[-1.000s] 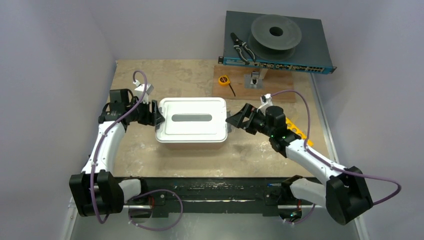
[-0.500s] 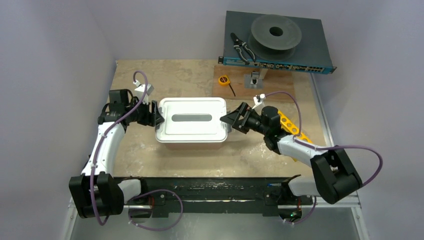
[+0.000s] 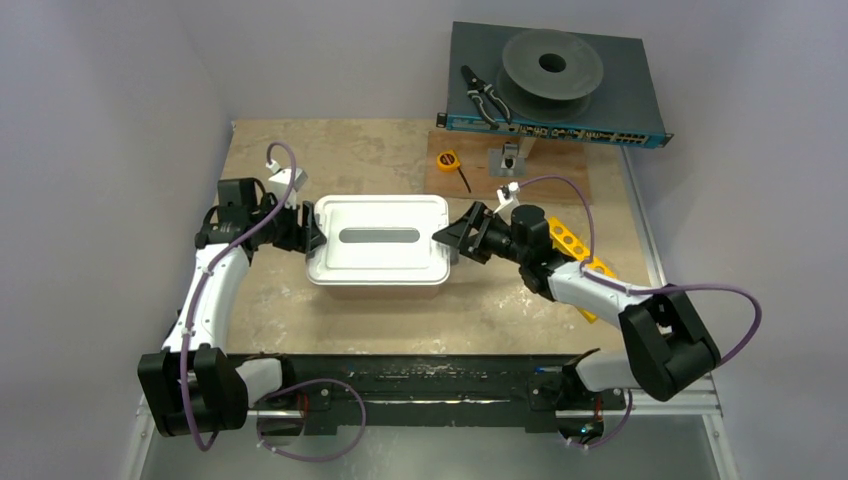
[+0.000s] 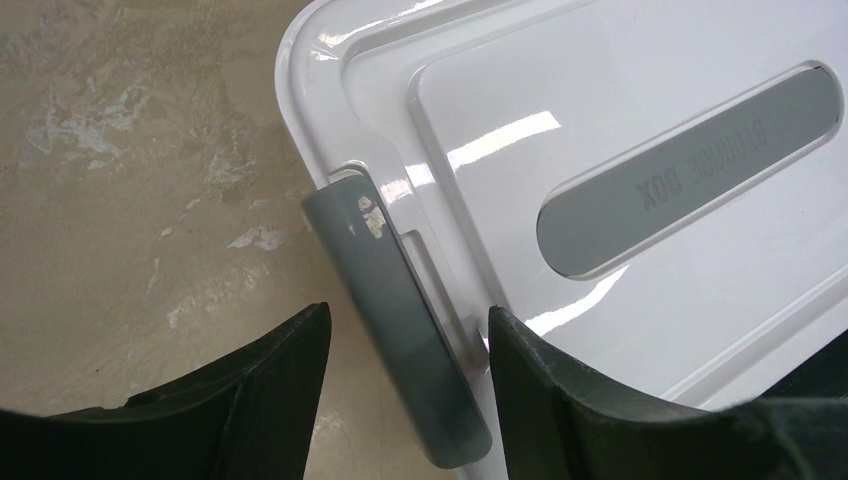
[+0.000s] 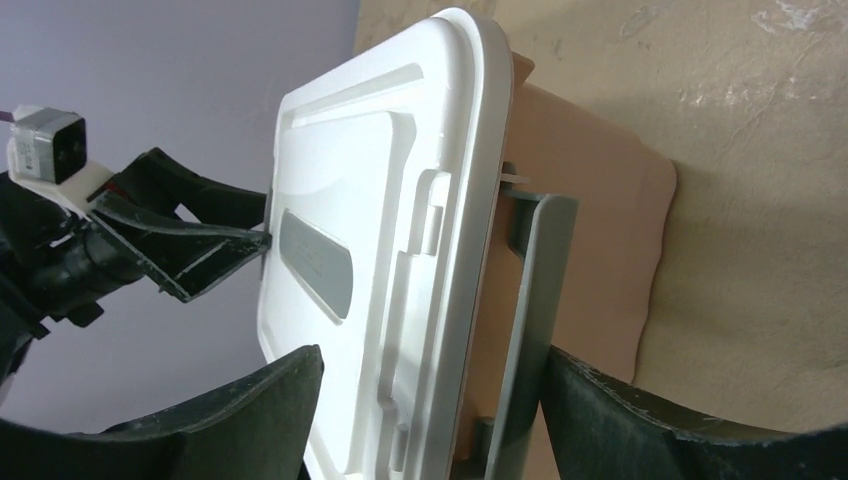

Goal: Organize the chemistry lab equipment

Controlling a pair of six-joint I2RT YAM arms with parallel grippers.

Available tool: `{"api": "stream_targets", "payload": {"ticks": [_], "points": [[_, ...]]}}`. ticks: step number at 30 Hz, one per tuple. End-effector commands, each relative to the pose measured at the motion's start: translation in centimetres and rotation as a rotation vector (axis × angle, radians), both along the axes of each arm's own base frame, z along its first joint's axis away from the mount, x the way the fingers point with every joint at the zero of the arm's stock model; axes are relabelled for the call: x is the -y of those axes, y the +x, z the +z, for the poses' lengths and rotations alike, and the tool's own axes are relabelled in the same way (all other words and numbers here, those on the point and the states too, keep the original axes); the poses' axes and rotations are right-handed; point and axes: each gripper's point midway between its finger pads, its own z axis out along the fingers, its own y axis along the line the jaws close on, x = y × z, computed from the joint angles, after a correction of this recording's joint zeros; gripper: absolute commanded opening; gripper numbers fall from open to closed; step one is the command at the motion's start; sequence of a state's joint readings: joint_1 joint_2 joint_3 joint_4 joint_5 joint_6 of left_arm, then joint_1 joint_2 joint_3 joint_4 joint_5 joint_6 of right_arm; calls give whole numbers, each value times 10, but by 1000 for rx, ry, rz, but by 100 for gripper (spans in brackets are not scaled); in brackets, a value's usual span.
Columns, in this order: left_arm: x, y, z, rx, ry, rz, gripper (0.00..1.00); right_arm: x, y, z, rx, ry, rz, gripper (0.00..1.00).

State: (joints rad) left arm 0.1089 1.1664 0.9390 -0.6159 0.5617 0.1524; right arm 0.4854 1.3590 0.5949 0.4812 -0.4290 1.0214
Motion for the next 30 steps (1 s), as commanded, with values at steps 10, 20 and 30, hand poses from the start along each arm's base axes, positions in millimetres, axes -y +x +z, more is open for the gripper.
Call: {"api": "stream_targets", "payload": {"ticks": [10, 20, 30], "points": [[-7, 6, 18, 82, 60, -7, 58, -4, 14, 18, 107, -321, -81, 60], [-9, 5, 17, 90, 76, -12, 58, -7, 13, 9, 100, -465, -97, 49], [-9, 5, 16, 92, 82, -16, 58, -16, 12, 5, 119, -595, -98, 39]]}}
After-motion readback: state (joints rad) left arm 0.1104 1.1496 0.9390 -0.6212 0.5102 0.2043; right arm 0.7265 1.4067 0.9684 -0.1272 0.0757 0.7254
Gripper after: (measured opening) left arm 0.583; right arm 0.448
